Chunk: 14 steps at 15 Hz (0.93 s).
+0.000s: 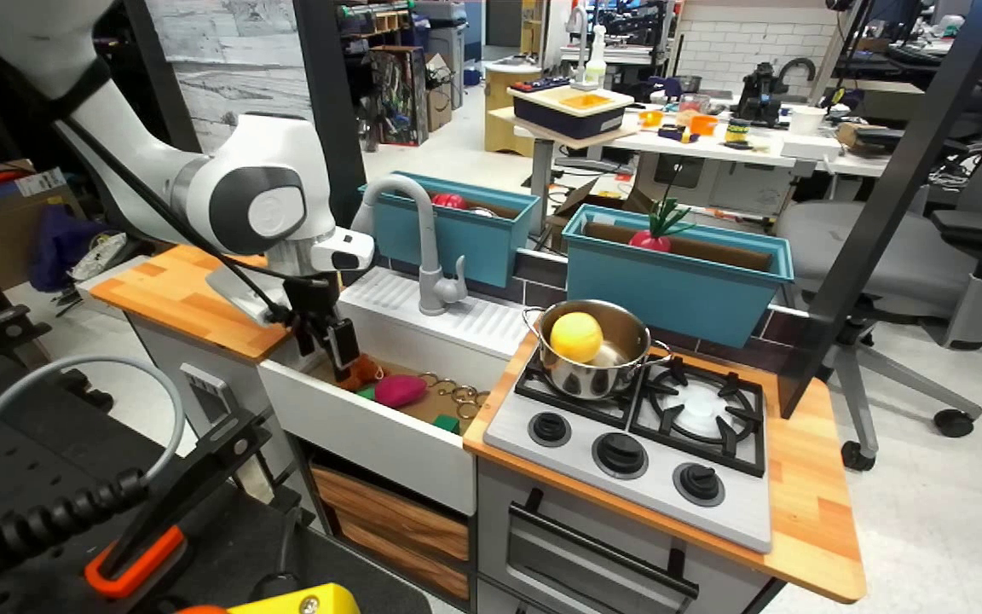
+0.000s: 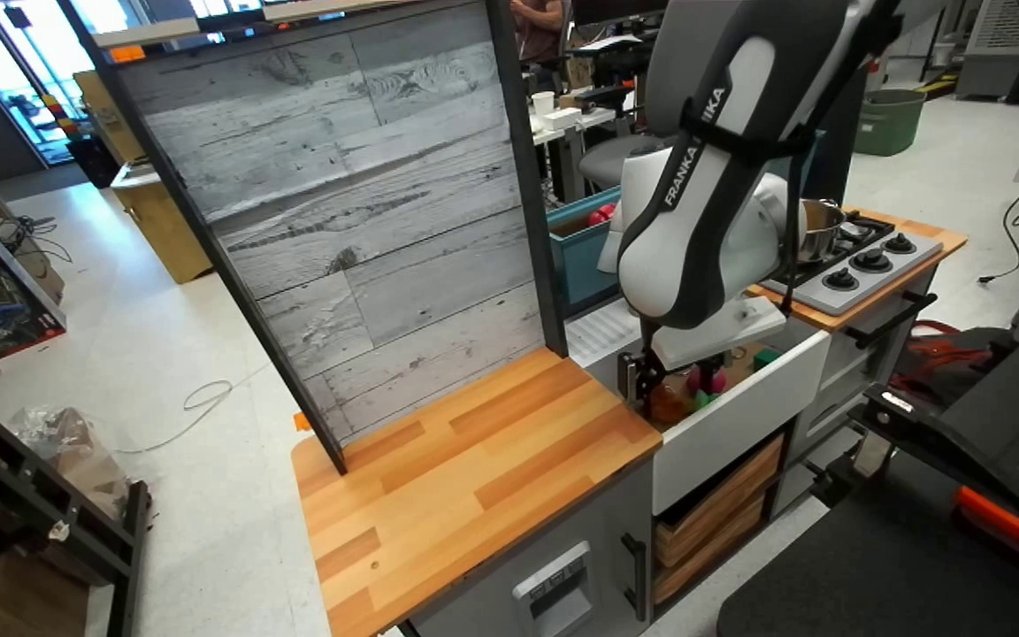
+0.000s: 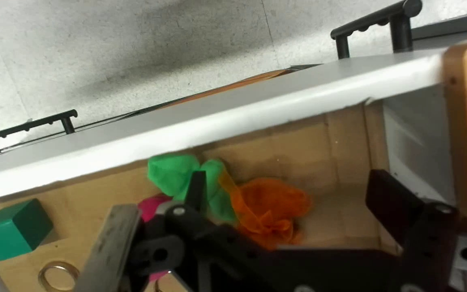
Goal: Put the doll in the sink
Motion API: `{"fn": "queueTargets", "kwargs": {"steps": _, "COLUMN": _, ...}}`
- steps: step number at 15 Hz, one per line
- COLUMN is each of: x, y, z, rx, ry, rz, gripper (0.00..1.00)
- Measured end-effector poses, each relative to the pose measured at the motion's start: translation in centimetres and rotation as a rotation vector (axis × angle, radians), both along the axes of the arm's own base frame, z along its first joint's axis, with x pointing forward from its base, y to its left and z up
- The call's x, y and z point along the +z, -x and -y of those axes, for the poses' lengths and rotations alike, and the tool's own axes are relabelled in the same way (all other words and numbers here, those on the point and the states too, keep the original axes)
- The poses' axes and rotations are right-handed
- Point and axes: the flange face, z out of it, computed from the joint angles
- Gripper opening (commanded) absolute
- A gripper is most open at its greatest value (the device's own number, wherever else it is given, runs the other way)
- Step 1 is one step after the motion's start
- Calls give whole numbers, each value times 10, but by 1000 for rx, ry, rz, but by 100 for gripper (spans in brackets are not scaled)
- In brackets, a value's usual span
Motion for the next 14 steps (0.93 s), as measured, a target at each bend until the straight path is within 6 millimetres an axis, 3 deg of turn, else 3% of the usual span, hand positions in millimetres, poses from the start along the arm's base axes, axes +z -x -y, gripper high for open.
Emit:
{"fn": "queueTargets", "kwargs": {"steps": 4, "x": 41, "y": 20, "z": -19, "rx": 2, "ry": -38, "rz": 20, "gripper": 100}}
{"fn": "queueTargets", "kwargs": {"steps": 11, "x": 154, "y": 54, "z": -46, "rx": 32, "ry": -94, "rz": -8, "gripper": 100}}
{"fn": "queueTargets", "kwargs": {"steps": 14, "x": 177, "y": 62, "z": -45, "rx": 46, "ry": -100, "rz": -48, "gripper": 100}}
